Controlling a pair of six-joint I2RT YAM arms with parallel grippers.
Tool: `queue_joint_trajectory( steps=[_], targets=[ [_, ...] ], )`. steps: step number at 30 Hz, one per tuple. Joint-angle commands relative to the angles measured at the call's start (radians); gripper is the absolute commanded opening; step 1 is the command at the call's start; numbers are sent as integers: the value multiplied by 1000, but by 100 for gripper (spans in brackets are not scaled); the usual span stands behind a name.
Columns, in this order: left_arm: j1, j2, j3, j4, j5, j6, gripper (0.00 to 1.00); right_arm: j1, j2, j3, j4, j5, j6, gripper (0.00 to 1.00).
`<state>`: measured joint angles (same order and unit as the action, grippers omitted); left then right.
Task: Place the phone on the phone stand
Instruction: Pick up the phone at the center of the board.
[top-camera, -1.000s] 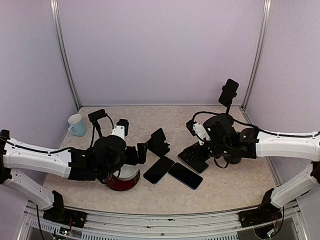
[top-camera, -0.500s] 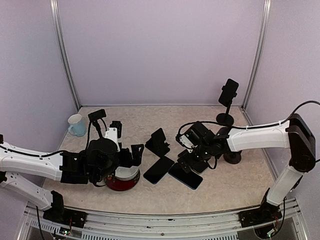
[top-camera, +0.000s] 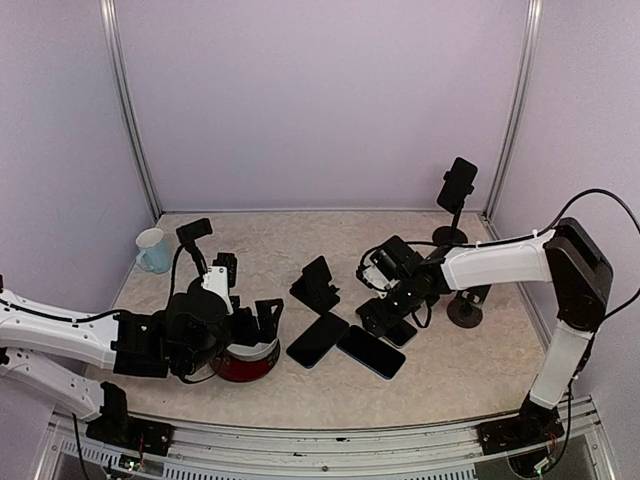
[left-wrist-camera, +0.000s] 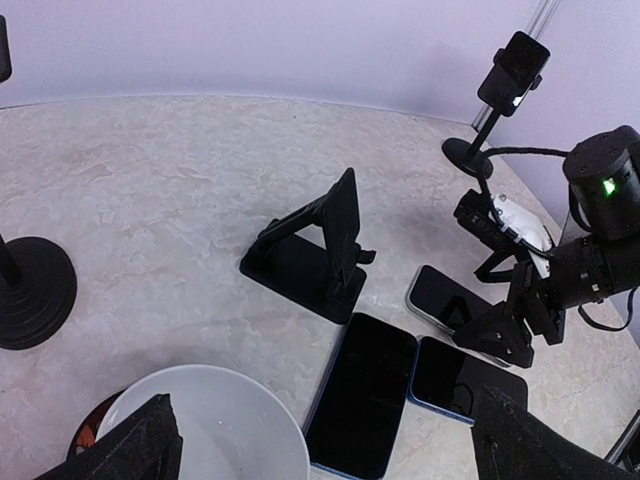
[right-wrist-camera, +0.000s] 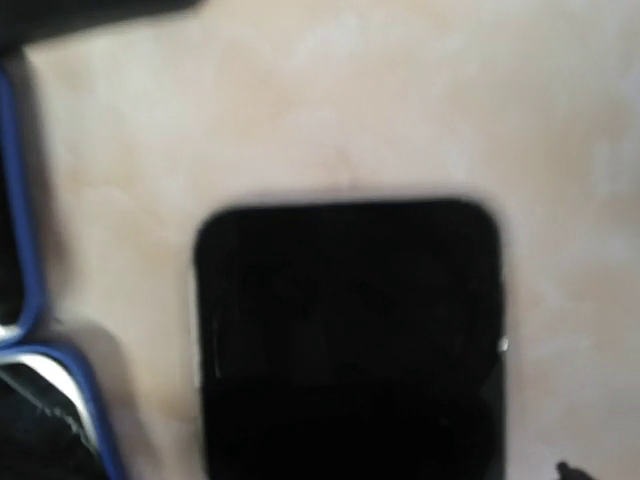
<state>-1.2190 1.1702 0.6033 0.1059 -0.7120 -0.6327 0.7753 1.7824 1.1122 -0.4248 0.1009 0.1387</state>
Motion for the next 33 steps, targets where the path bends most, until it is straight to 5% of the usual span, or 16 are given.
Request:
queue_joint_trajectory(
  steps=[1, 15, 33],
  targets=[
    [-13, -15, -1, 0, -14, -14, 99, -8, 45, 17, -21, -28, -24, 100],
    [-18, 30, 9, 17, -17, -7, 99, -86, 50, -29, 38, -66, -22, 99],
    [15, 71, -23, 93, 24, 10, 99, -64, 140, -19, 26, -129, -57, 84]
  ],
)
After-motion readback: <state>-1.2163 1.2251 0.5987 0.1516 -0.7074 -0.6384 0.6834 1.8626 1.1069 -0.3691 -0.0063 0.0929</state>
